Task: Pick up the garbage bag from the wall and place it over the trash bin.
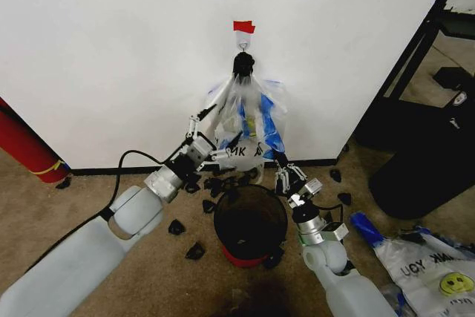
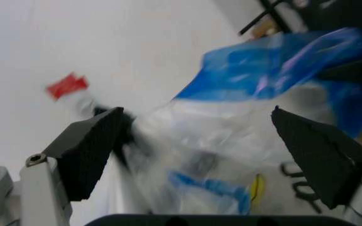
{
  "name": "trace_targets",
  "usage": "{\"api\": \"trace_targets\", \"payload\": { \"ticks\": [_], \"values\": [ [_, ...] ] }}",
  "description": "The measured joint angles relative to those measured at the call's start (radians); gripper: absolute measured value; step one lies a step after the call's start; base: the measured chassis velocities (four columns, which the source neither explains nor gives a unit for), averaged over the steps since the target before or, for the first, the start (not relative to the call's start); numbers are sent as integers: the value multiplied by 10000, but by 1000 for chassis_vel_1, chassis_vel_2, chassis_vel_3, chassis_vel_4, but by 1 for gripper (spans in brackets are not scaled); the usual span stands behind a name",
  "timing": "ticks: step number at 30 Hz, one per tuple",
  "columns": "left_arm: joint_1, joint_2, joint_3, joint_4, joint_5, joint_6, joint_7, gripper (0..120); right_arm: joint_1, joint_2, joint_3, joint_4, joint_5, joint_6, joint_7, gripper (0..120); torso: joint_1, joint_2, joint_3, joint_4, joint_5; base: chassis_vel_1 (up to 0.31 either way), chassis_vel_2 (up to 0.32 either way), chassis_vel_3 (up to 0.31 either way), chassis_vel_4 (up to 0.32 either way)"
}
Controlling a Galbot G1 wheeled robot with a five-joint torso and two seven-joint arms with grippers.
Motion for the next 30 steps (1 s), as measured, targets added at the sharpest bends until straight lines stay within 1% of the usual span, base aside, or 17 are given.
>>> {"api": "trace_targets", "payload": {
  "ticks": [1,3,4,9,10,11,12,14,17,18,20,23,24,25,30],
  "values": [
    [-67,56,1,-5,266,-219,272,94,2,28,-20,23,3,2,-11,0,0,0,0,0,0,0,0,0,0],
    [-273,107,210,29,784,-245,417,93,4,65,-36,46,8,10,-41,0,0,0,0,1,1,0,0,0,0],
    [-273,107,210,29,784,-245,417,93,4,65,-36,46,8,10,-41,0,0,0,0,1,1,0,0,0,0],
    [-1157,-67,965,968,3050,301,346,90,9,155,-41,165,10,23,-64,0,2,0,0,-2,1,0,0,0,0],
    [-1313,-121,1061,1161,3364,386,348,90,4,158,-40,196,9,23,-64,0,2,0,0,-1,2,0,0,0,0],
    [-1313,-121,1061,1161,3364,386,348,90,4,158,-40,196,9,23,-64,0,2,0,0,-1,2,0,0,0,0],
    [-1542,-188,1222,1398,3729,532,354,90,-7,158,-40,231,5,23,-64,0,2,0,0,-1,0,0,0,0,0],
    [-1878,-249,1513,1729,4054,702,366,88,-27,156,-36,270,-3,23,-64,0,2,0,1,-1,1,0,0,0,0],
    [-2144,-275,1814,1999,4419,918,611,76,-54,160,-18,302,-9,23,-64,0,2,0,1,-2,1,0,0,0,0],
    [-2144,-275,1814,1999,4419,918,611,76,-54,160,-18,302,-9,23,-64,0,2,0,1,-2,1,0,0,0,0],
    [-2251,-291,1885,2093,4758,996,1022,68,-59,167,3,313,-10,23,-64,0,2,0,0,1,1,0,0,0,0],
    [-2422,-434,1979,2297,5347,1105,1206,62,-58,166,26,315,-10,35,-63,0,2,0,1,0,1,0,0,0,0],
    [-2451,-475,2004,2338,5437,1236,1172,59,-58,164,30,315,-9,46,-63,0,2,0,1,-2,1,0,0,0,0],
    [-2451,-475,2004,2338,5437,1236,1172,59,-58,164,30,315,-9,46,-63,0,2,0,1,-2,1,0,0,0,0],
    [-2394,-493,2163,2335,5355,2380,418,39,-69,154,39,308,-7,97,-63,0,1,0,1,0,2,0,0,0,0]
  ]
}}
